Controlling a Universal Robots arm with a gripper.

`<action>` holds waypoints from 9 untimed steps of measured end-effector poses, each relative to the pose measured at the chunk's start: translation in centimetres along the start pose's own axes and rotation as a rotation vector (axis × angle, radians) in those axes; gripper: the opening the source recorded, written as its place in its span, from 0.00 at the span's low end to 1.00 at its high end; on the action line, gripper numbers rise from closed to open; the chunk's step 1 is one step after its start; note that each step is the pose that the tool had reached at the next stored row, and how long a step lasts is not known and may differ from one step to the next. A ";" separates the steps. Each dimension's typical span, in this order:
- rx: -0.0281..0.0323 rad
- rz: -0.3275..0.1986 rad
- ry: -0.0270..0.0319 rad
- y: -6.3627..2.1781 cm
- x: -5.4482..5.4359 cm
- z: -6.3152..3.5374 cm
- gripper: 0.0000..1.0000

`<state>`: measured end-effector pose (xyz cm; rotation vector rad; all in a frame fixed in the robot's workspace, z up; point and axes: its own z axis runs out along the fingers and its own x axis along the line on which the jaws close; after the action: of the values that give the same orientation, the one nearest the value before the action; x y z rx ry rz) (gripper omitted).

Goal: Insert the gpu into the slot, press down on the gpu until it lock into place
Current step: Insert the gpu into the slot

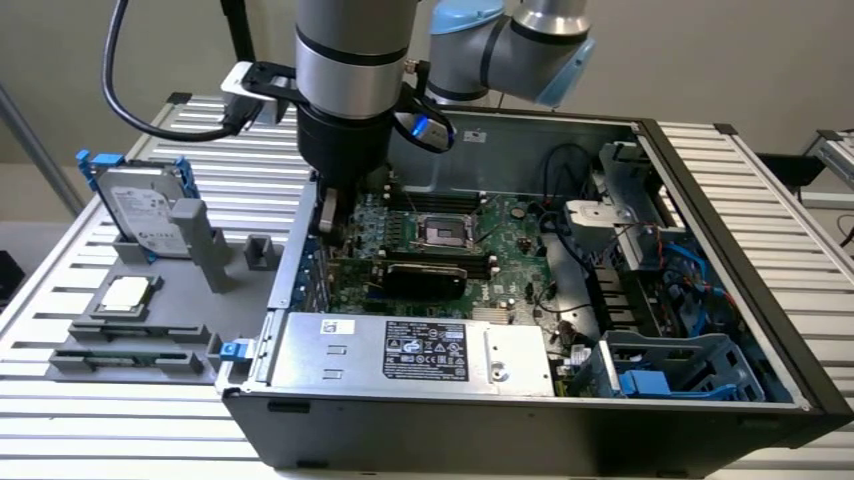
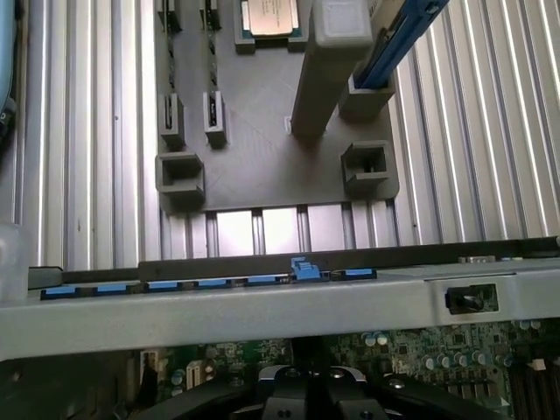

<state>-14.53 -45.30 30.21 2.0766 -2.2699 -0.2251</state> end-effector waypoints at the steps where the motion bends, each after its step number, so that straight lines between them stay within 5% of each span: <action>1: -0.0005 0.002 -0.0002 0.00 0.0 0.00 0.11; 9: -0.0112 0.015 -0.0009 0.02 -0.2 0.00 0.11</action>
<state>-14.54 -45.15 30.22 2.0537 -2.2786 -0.2375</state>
